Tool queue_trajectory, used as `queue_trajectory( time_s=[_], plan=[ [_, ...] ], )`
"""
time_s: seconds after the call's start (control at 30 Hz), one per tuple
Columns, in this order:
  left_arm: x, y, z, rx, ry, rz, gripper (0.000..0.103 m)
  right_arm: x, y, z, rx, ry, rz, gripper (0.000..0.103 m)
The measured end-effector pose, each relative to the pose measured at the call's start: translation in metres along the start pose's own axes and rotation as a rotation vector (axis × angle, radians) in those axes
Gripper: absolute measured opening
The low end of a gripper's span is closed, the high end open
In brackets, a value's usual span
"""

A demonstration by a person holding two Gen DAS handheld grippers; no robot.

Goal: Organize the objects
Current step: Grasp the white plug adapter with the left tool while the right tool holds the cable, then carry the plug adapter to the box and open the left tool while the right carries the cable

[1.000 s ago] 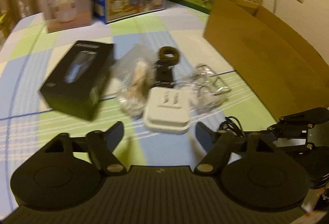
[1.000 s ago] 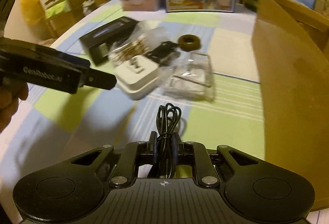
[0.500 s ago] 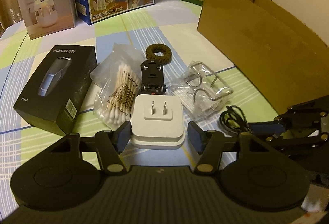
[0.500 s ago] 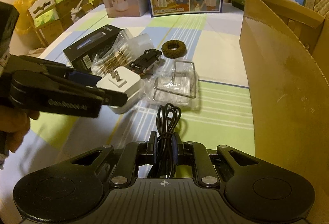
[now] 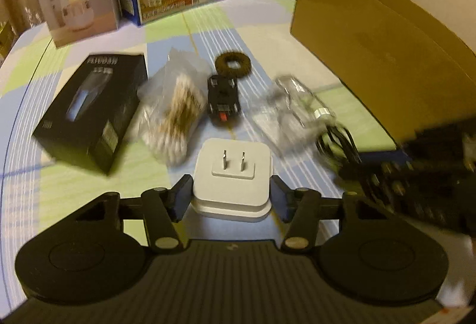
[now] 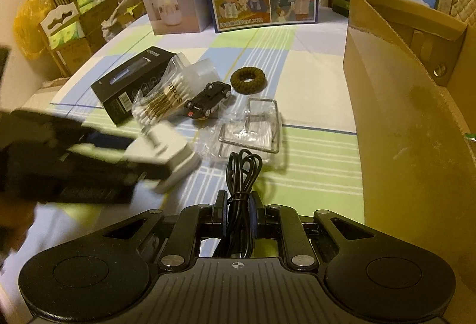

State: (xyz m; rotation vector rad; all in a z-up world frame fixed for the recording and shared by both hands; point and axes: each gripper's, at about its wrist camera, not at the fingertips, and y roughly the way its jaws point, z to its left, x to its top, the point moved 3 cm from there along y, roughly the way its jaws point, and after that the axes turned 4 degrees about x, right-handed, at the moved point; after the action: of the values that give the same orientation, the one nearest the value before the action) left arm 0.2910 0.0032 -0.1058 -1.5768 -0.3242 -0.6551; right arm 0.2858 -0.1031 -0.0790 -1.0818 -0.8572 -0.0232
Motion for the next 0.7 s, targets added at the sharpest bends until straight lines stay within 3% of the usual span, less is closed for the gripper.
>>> queue_trajectory(
  time_s=[0.13,0.23,0.33,0.7],
  plan=[
    [-0.015,-0.015,-0.009,-0.006,0.025,0.009,0.052,0.003,-0.003,-0.001,-0.001,0.003,-0.009,0.011],
    [-0.013,-0.012,-0.010,0.001,0.035,-0.002,0.064,0.004,-0.004,-0.002,0.000,0.004,-0.014,0.011],
    [-0.010,-0.006,-0.012,-0.010,0.034,0.004,0.069,0.006,-0.005,-0.003,0.000,0.007,-0.016,0.011],
    [-0.012,0.011,-0.018,0.024,0.073,0.042,0.064,0.007,-0.007,-0.004,0.007,0.012,-0.018,0.011]
  ],
)
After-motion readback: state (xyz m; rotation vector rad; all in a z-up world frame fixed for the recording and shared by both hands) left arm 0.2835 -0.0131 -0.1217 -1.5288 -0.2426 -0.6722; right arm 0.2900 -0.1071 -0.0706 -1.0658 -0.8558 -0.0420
